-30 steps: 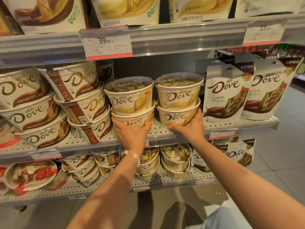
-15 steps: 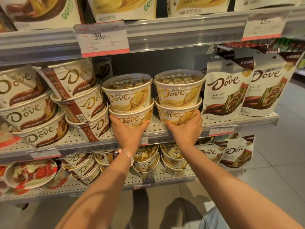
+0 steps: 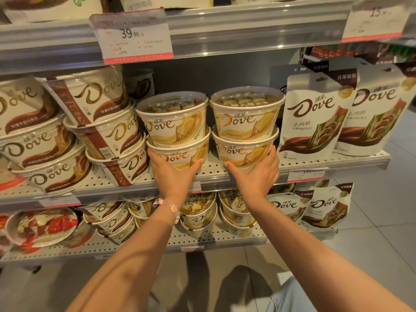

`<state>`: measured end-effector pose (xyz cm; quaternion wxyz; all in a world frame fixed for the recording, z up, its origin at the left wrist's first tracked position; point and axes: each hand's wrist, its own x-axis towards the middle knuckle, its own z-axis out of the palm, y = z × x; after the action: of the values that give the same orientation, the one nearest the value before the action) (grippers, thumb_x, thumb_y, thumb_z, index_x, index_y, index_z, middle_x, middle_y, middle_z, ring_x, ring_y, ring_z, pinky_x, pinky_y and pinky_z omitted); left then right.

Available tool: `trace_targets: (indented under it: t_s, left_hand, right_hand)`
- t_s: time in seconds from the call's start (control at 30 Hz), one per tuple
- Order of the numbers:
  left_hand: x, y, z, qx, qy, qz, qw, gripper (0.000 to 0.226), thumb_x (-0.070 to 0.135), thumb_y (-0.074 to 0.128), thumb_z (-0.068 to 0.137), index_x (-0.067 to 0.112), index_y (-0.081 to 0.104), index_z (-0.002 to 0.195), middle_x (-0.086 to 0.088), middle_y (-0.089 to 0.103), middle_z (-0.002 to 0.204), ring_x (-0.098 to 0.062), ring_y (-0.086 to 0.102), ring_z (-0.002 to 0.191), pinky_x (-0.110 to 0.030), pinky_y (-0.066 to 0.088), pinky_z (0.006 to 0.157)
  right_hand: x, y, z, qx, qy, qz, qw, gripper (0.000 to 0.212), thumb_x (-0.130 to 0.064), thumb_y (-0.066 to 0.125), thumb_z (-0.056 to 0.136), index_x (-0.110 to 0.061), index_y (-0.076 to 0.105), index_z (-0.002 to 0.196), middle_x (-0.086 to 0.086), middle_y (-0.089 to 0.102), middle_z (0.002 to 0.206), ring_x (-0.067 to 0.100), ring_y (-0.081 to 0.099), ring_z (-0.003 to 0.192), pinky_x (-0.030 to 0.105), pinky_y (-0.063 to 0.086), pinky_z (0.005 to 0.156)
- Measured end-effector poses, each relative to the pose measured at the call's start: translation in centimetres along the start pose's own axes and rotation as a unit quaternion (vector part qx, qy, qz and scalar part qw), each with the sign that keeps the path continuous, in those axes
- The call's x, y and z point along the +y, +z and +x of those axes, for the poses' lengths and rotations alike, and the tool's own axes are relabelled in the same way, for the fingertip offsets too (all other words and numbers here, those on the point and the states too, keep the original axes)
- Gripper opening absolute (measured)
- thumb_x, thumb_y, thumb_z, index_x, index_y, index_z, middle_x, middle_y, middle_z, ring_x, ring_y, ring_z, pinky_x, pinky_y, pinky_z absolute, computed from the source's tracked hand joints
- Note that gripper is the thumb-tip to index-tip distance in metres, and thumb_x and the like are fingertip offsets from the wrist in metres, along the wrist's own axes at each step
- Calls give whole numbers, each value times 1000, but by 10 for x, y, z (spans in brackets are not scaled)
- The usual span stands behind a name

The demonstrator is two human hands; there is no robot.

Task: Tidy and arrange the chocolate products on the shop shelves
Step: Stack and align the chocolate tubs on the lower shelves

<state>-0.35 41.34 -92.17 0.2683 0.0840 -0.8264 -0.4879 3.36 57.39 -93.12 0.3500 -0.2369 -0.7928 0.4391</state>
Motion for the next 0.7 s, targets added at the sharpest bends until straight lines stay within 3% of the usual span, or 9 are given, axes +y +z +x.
trace_targets:
  t_s: [0.2,0.3,0.43,0.5,0.57,0.63,0.7]
  left_hand:
    - [-1,1,-1,2,-2,5,1000,135,56,84,48,15,3,148,-9,26,151,-25,26,139,-41,26,114]
    - [-4,-3,-10,-12,30,-12,999,128,47,84,56,15,1,148,-8,20,154,-22,20,141,-40,20,116]
    - [-18,-18,-49,-8,94,26,995,102,44,79,64,20,17,143,-4,26,143,-19,28,133,-33,25,112]
    - [-28,-24,-69,-52,121,39,991,82,49,74,64,31,27,128,8,28,124,-16,36,118,-30,34,103]
    - [-50,-22,-81,-113,140,46,983,66,39,76,65,27,35,115,7,33,111,-14,41,103,-27,39,90]
    - [-76,-11,-90,-143,96,49,984,54,17,81,65,20,40,101,2,41,97,-12,42,87,-22,38,75]
    - [-98,3,-99,-143,-29,31,989,52,6,81,65,13,42,99,0,44,90,-14,44,82,-14,36,67]
  right_hand:
    - [8,-4,1,-50,-17,22,998,119,-45,81,63,-10,6,149,8,16,155,21,11,143,34,5,116]
    - [17,-16,2,-95,-48,68,992,111,-37,80,69,-13,5,149,5,13,156,18,10,143,34,9,118]
    - [33,-38,-12,-91,-136,128,978,82,-20,74,78,-10,24,143,8,28,146,15,27,136,24,23,113]
    - [48,-45,-18,-89,-197,121,969,61,-15,72,80,-6,39,131,9,39,132,12,36,126,20,31,106]
    - [70,-45,-26,-115,-229,134,957,42,-12,69,81,-9,47,117,2,46,115,4,44,110,14,36,93]
    - [97,-41,-35,-152,-192,155,957,34,-10,68,82,-19,48,108,-8,49,101,-2,48,96,8,38,81]
    - [125,-32,-43,-177,-112,156,965,35,-11,68,83,-29,47,104,-13,52,97,1,53,91,9,41,75]
